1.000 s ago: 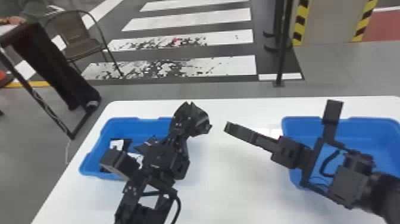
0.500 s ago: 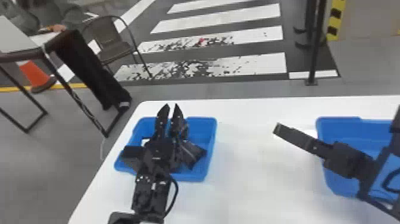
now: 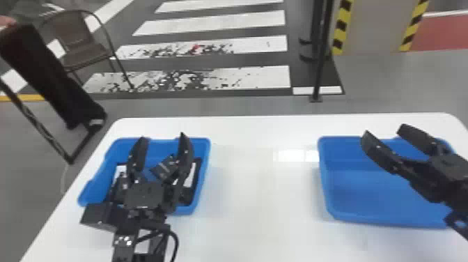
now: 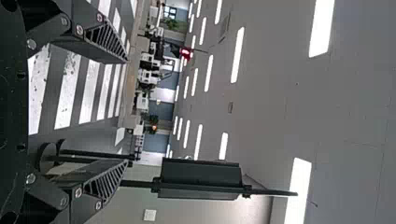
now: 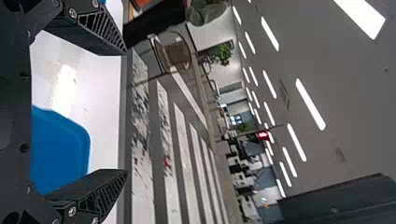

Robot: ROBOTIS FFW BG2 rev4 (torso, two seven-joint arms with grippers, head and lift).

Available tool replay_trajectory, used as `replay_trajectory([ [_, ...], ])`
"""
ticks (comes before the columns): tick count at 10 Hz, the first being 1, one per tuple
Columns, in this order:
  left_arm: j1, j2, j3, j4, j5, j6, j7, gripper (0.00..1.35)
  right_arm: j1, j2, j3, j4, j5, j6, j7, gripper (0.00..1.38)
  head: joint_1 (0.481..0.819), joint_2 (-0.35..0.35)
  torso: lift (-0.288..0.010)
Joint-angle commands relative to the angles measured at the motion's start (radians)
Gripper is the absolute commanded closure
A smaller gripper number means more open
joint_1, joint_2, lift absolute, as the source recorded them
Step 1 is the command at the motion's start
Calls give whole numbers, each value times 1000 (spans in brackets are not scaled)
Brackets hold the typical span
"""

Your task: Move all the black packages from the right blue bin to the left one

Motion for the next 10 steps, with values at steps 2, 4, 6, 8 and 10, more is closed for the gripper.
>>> replay_trajectory([
  [2,40,-18,-11,-6,-53,17,0,94,108,47,-96,-43,116,-91,-6,145,695,63,-154],
  [4,67,-23,-31,-99,-109,206,6,93,167,72,-96,-68,160,-113,-41,145,695,15,-154],
  [6,79,-20,-37,-143,-135,268,18,91,181,82,-94,-82,210,-111,-61,147,695,-23,-154],
  [8,89,-20,-37,-160,-141,277,32,85,201,82,-94,-102,214,-111,-89,147,695,-31,-154],
  [10,94,-20,-37,-168,-143,287,38,85,208,87,-94,-119,224,-111,-103,148,695,-32,-154],
])
